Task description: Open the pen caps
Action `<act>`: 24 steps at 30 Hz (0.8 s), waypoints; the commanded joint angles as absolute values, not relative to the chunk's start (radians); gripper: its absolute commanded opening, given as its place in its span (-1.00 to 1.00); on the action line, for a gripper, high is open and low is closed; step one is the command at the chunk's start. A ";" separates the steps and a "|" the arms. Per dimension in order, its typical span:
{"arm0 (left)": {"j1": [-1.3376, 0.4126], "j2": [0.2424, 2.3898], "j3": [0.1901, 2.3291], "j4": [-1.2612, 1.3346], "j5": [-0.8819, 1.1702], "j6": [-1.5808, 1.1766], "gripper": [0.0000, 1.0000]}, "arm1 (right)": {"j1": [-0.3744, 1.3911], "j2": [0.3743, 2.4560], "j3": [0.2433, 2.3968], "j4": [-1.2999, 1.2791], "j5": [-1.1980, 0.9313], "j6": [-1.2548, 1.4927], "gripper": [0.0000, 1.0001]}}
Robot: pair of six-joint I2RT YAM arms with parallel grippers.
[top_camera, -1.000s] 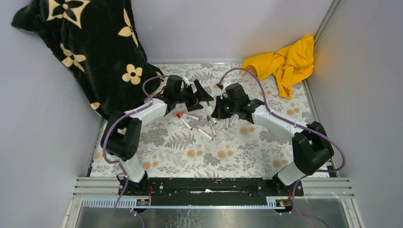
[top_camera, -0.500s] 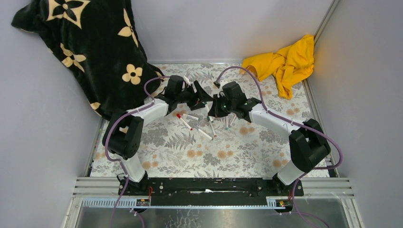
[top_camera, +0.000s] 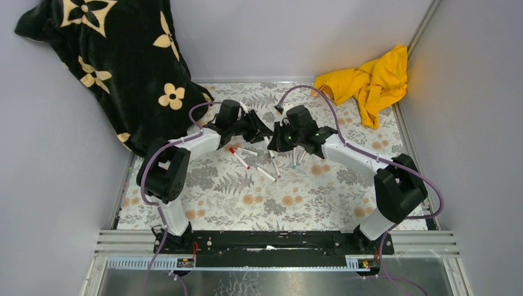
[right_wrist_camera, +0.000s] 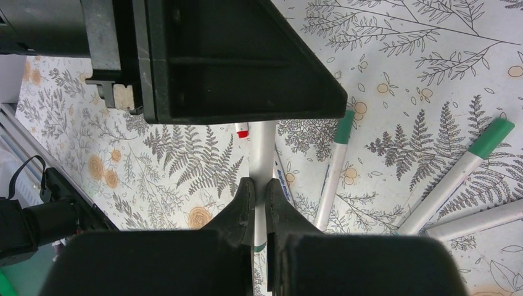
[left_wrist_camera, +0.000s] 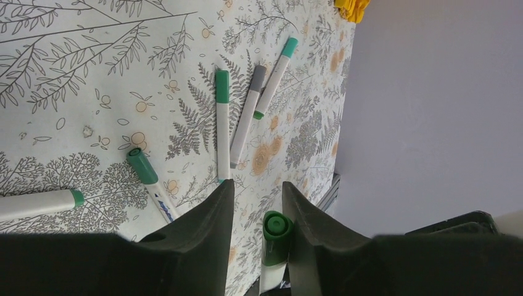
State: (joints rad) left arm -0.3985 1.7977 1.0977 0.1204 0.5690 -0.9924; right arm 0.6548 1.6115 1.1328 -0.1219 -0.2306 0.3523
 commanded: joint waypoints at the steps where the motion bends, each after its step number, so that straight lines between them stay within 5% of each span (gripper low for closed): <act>1: -0.402 1.813 1.127 0.157 0.572 -0.984 -0.21 | 0.664 1.625 1.187 -0.097 -0.257 0.348 -1.00; 17: -0.397 1.815 1.164 0.115 0.557 -0.973 -0.19 | 0.667 1.623 1.165 -0.107 -0.254 0.334 -1.00; 24: -0.391 1.803 1.150 0.106 0.554 -0.957 -0.52 | 0.666 1.615 1.149 -0.112 -0.224 0.327 -1.00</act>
State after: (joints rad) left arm -0.3973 1.8084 1.1358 0.1074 0.5602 -0.9821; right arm 0.6548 1.6253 1.1412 -0.1226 -0.2451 0.3447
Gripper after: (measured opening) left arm 0.299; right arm 0.042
